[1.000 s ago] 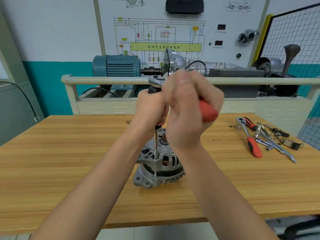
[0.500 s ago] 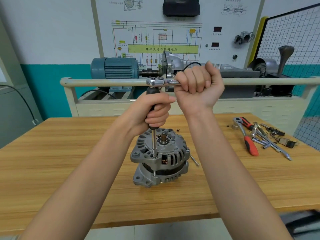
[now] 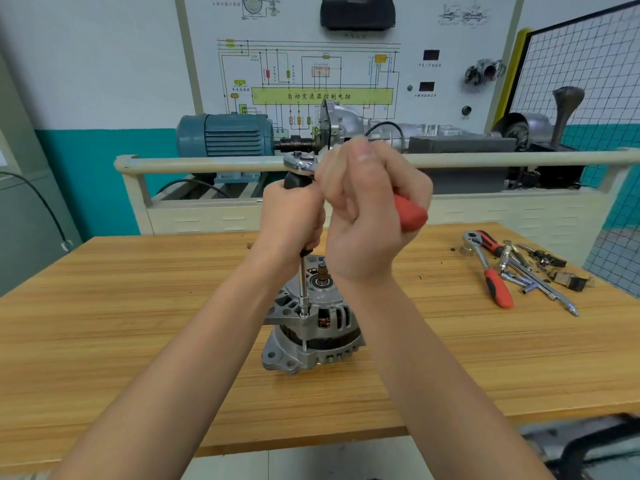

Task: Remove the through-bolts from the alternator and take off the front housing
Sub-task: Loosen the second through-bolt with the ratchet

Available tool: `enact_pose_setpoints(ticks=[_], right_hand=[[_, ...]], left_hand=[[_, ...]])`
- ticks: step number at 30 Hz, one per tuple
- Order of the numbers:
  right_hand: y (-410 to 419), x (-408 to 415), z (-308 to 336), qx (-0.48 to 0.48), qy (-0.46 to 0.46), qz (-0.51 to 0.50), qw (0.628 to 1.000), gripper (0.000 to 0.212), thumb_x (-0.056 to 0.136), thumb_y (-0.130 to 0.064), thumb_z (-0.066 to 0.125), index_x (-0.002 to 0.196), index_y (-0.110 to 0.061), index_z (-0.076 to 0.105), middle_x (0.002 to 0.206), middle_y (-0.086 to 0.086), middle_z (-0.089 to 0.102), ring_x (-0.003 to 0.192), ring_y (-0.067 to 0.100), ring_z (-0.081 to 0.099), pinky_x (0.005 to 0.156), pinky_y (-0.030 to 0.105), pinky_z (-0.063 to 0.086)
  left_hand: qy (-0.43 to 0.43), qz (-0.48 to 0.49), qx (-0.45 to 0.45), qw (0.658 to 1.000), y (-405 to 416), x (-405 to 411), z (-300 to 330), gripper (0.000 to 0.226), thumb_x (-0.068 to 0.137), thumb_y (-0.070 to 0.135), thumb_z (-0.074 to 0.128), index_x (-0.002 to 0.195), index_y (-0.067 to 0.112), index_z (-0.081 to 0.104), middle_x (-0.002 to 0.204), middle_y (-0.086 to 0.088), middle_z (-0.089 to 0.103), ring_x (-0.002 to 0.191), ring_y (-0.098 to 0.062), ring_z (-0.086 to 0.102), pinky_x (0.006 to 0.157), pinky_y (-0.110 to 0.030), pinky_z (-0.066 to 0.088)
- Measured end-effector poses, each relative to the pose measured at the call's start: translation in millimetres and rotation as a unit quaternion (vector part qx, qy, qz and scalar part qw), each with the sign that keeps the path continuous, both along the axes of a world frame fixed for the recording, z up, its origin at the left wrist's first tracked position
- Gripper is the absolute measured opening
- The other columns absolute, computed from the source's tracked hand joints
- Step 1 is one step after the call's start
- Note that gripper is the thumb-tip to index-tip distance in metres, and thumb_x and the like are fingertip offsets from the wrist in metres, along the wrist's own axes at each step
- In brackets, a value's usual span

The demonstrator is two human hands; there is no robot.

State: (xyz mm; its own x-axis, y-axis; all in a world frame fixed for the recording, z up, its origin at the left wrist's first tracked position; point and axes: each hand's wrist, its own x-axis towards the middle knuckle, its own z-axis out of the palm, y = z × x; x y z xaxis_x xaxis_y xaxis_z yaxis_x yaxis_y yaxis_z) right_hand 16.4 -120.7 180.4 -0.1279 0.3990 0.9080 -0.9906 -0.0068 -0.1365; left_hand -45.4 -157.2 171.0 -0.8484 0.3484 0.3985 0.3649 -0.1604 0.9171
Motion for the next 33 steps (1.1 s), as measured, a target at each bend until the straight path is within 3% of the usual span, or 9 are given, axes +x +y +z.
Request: enact_pose_setpoints(ticks=[4, 7, 10, 12, 17, 21, 26, 30, 33], right_hand=[[24.3, -4.4, 11.1, -0.030, -0.029, 0.215, 0.976, 0.050, 0.084, -0.006, 0.036, 0.038, -0.024, 0.041, 0.035, -0.008, 0.028, 0.036, 0.008, 0.021, 0.045, 0.025, 0.019], [46.0, -12.2, 16.7, -0.119, -0.091, 0.393, 0.907, 0.051, 0.084, -0.012, 0.037, 0.033, -0.018, 0.036, 0.031, -0.004, 0.023, 0.037, 0.013, 0.011, 0.042, 0.023, 0.020], [61.5, -22.8, 16.2, -0.223, -0.122, 0.484, 0.837, 0.047, 0.079, -0.015, 0.040, 0.033, -0.016, 0.032, 0.029, -0.004, 0.024, 0.038, 0.011, 0.007, 0.040, 0.021, 0.018], [64.9, -25.9, 15.6, -0.252, -0.122, 0.492, 0.824, 0.046, 0.079, -0.015, 0.041, 0.034, -0.016, 0.032, 0.029, -0.004, 0.023, 0.038, 0.010, 0.007, 0.039, 0.021, 0.018], [50.7, -15.8, 15.4, -0.187, -0.104, 0.399, 0.892, 0.051, 0.084, -0.013, 0.037, 0.034, -0.018, 0.033, 0.031, -0.005, 0.025, 0.034, 0.012, 0.013, 0.040, 0.022, 0.020], [26.1, -5.2, 11.2, -0.056, -0.050, 0.217, 0.973, 0.052, 0.087, -0.006, 0.036, 0.038, -0.022, 0.040, 0.036, -0.008, 0.030, 0.036, 0.009, 0.020, 0.045, 0.027, 0.020], [0.3, -1.0, 0.9, 0.014, 0.019, -0.024, 0.999, 0.031, 0.081, -0.012, 0.044, 0.054, -0.028, 0.041, 0.051, -0.011, 0.037, 0.042, 0.007, 0.028, 0.049, 0.025, 0.022], [15.3, -3.1, 8.4, -0.021, -0.011, 0.149, 0.988, 0.046, 0.083, -0.005, 0.040, 0.041, -0.025, 0.038, 0.038, -0.004, 0.024, 0.037, 0.009, 0.022, 0.046, 0.026, 0.018], [38.2, -8.3, 13.6, -0.088, -0.054, 0.329, 0.939, 0.052, 0.086, -0.008, 0.035, 0.036, -0.023, 0.034, 0.036, -0.003, 0.016, 0.037, 0.013, 0.013, 0.042, 0.024, 0.021]], left_hand=[[-0.042, -0.170, 0.032, 0.984, -16.0, -9.9, -0.2, 0.032, 0.066, 0.012, 0.058, 0.042, 0.019, 0.039, 0.036, 0.003, 0.027, 0.030, -0.010, 0.020, 0.036, -0.015, 0.021], [-0.037, -0.314, 0.001, 0.949, -25.1, -17.5, 2.9, 0.030, 0.072, 0.012, 0.060, 0.048, 0.016, 0.042, 0.038, 0.001, 0.033, 0.030, -0.011, 0.027, 0.037, -0.017, 0.026], [-0.047, -0.354, -0.021, 0.934, -19.5, -15.1, 4.5, 0.035, 0.075, 0.012, 0.059, 0.045, 0.015, 0.040, 0.034, 0.003, 0.030, 0.026, -0.007, 0.024, 0.034, -0.013, 0.021], [-0.066, -0.332, -0.022, 0.941, -14.2, -13.7, 4.8, 0.041, 0.078, 0.014, 0.055, 0.042, 0.016, 0.036, 0.031, 0.005, 0.025, 0.024, -0.005, 0.018, 0.033, -0.011, 0.016], [-0.074, -0.241, 0.007, 0.968, -13.1, -13.6, 2.3, 0.052, 0.088, 0.008, 0.048, 0.039, 0.021, 0.033, 0.032, 0.007, 0.021, 0.026, -0.006, 0.014, 0.033, -0.010, 0.016], [-0.070, -0.115, 0.034, 0.990, -5.9, -5.0, 0.1, 0.053, 0.086, 0.004, 0.050, 0.040, 0.022, 0.032, 0.035, 0.006, 0.021, 0.028, -0.009, 0.014, 0.035, -0.010, 0.016], [-0.022, 0.004, 0.030, 0.999, 2.5, 3.1, 0.6, 0.024, 0.081, 0.018, 0.051, 0.061, 0.018, 0.037, 0.041, 0.004, 0.039, 0.040, -0.019, 0.037, 0.042, -0.024, 0.033], [-0.032, -0.078, 0.047, 0.995, -7.3, -4.1, -3.7, 0.048, 0.082, 0.003, 0.054, 0.041, 0.023, 0.039, 0.035, 0.007, 0.030, 0.029, -0.008, 0.021, 0.036, -0.014, 0.021], [-0.021, -0.220, 0.031, 0.975, -19.7, -8.7, -0.2, 0.039, 0.079, 0.009, 0.057, 0.045, 0.019, 0.041, 0.037, 0.003, 0.030, 0.031, -0.011, 0.024, 0.038, -0.017, 0.024]])
